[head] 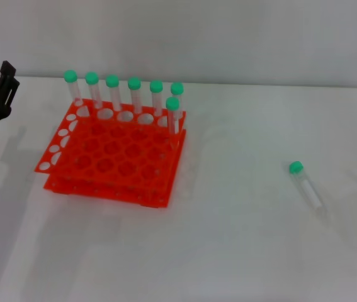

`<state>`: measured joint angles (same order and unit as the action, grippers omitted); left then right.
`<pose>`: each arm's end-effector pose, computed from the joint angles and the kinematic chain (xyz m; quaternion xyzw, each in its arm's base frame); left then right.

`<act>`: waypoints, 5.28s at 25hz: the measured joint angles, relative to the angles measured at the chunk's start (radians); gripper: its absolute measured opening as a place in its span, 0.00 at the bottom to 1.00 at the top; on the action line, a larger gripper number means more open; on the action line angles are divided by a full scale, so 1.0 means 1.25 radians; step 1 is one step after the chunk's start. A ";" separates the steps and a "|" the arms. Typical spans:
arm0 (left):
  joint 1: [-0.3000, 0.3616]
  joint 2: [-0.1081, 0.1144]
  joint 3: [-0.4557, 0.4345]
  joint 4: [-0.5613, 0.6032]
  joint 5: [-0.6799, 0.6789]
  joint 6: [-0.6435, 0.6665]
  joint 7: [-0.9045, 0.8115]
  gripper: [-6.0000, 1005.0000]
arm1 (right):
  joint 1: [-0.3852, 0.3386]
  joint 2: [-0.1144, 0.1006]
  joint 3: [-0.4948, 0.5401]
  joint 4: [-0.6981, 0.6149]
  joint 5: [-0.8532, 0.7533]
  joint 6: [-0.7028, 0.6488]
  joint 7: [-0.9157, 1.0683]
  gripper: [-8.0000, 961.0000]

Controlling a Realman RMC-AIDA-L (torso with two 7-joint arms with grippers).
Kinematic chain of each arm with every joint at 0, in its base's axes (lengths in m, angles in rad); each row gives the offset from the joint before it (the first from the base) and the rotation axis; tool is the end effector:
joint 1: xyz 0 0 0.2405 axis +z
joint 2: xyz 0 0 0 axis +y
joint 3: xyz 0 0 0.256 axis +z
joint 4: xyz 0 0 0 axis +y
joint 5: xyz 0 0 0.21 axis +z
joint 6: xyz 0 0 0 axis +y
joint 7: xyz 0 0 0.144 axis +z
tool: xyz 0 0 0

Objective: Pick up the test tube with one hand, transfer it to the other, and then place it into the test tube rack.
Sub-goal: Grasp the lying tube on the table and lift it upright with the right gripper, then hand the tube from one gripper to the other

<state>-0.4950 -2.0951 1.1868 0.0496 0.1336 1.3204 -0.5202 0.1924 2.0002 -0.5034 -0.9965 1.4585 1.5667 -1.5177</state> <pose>-0.3244 0.3414 0.0268 -0.6021 -0.2860 -0.4433 0.5993 0.3351 0.2756 0.1517 -0.8153 0.3100 0.3196 0.3701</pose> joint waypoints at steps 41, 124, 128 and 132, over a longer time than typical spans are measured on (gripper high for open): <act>0.033 0.005 -0.001 0.003 -0.012 -0.010 -0.013 0.70 | 0.284 0.010 -0.706 -0.252 -0.624 -0.194 0.714 0.70; -0.134 0.022 0.002 0.219 0.808 -0.037 -0.608 0.63 | 0.124 0.012 -0.771 -0.241 -0.113 -0.591 0.129 0.21; -0.157 0.021 0.002 0.222 0.835 -0.046 -0.631 0.63 | 0.110 0.012 -0.789 -0.246 -0.077 -0.585 0.077 0.21; -0.165 0.019 0.002 0.223 0.845 -0.063 -0.636 0.63 | 0.108 0.011 -0.807 -0.244 -0.044 -0.585 0.039 0.21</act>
<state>-0.7013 -2.0715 1.1888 0.3290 1.1892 1.2416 -1.3147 0.3274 2.0143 -1.5126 -1.3021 1.4032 0.8354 -1.4689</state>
